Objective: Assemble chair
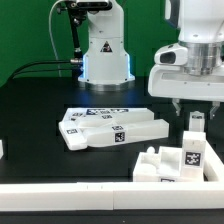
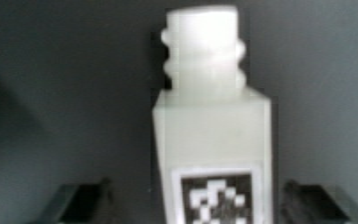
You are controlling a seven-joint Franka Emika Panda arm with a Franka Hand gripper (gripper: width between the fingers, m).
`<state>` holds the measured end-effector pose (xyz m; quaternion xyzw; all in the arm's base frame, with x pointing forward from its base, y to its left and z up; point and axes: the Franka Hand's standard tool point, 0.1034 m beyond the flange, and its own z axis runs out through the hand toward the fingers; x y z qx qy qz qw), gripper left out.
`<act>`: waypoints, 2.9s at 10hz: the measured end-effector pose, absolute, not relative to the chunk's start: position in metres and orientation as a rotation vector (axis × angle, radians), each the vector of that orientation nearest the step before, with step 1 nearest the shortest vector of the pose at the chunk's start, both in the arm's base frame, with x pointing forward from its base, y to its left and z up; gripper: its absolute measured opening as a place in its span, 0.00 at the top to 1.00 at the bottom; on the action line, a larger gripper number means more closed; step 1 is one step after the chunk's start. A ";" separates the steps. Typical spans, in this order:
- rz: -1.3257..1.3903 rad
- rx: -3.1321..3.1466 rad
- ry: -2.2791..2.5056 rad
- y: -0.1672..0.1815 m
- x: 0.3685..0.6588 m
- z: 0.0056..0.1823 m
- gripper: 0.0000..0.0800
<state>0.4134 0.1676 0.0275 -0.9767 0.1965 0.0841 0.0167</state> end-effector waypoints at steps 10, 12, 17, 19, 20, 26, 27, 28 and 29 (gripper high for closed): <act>0.937 -2.796 0.506 0.147 0.458 0.041 0.19; 1.012 -2.749 0.626 0.146 0.451 0.041 0.19; 1.109 -2.716 0.680 0.154 0.458 0.049 0.19; 1.084 -2.712 0.539 0.157 0.462 0.047 0.19; 1.085 -2.710 0.523 0.157 0.462 0.044 0.19; 1.164 -2.666 0.585 0.155 0.455 0.042 0.19; 1.308 -2.552 0.603 0.158 0.452 0.043 0.19; 1.323 -2.568 0.632 0.160 0.460 0.040 0.19; 1.315 -2.575 0.624 0.161 0.460 0.041 0.19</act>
Offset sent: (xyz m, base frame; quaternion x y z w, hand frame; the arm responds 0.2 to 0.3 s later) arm 0.0292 0.0127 0.0149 -0.0015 -0.1159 -0.0767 0.9903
